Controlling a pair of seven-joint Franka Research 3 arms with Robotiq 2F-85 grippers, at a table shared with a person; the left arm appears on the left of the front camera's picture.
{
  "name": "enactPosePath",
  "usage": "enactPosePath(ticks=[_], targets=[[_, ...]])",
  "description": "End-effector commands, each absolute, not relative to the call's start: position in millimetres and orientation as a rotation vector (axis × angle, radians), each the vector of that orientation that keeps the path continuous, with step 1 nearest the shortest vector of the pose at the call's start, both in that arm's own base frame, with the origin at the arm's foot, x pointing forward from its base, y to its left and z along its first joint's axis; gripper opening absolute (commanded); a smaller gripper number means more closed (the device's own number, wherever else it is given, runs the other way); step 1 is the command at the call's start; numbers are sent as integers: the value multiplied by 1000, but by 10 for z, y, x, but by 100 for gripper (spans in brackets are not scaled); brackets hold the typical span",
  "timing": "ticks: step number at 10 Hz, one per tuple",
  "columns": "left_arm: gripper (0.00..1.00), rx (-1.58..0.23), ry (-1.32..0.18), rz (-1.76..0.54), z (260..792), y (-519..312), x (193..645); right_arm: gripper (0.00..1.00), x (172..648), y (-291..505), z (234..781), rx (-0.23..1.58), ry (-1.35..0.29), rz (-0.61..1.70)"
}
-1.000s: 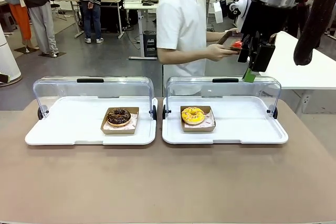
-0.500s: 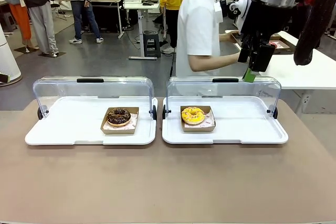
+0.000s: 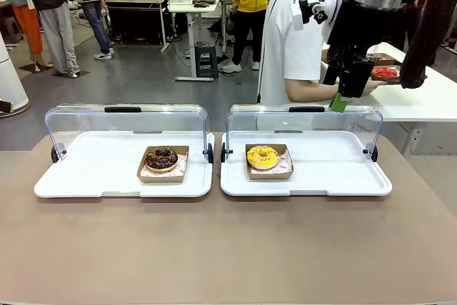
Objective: Provide the desired donut to the person.
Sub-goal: Place the picked Paper togo box onto the Handle tray extended by the person.
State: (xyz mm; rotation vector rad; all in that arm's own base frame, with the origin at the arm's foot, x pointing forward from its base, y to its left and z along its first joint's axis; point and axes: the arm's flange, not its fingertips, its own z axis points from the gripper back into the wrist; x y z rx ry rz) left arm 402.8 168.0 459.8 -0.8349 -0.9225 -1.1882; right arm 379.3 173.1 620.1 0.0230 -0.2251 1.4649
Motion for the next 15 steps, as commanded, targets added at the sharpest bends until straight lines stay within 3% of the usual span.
enactPosePath(ticks=[1,5,7,10,12,15], targets=[[100,-834,-935,-1182,4614,1689,4025,100,3935,1227,6455,260,-394,1386],[100,-834,-935,-1182,4614,1689,4025,100,4250,-138,6337,586,-608,1364],[100,-834,-935,-1182,4614,1689,4025,100,4307,-707,6159,610,-712,1418],[100,-834,-935,-1182,4614,1689,4025,100,4473,-1377,5928,666,-873,1277],[100,-834,-935,-1182,4614,1689,4025,100,4602,-1720,5828,690,-909,1148],[100,-834,-935,-1182,4614,1689,4025,100,4631,-1996,5731,756,-828,1171]])
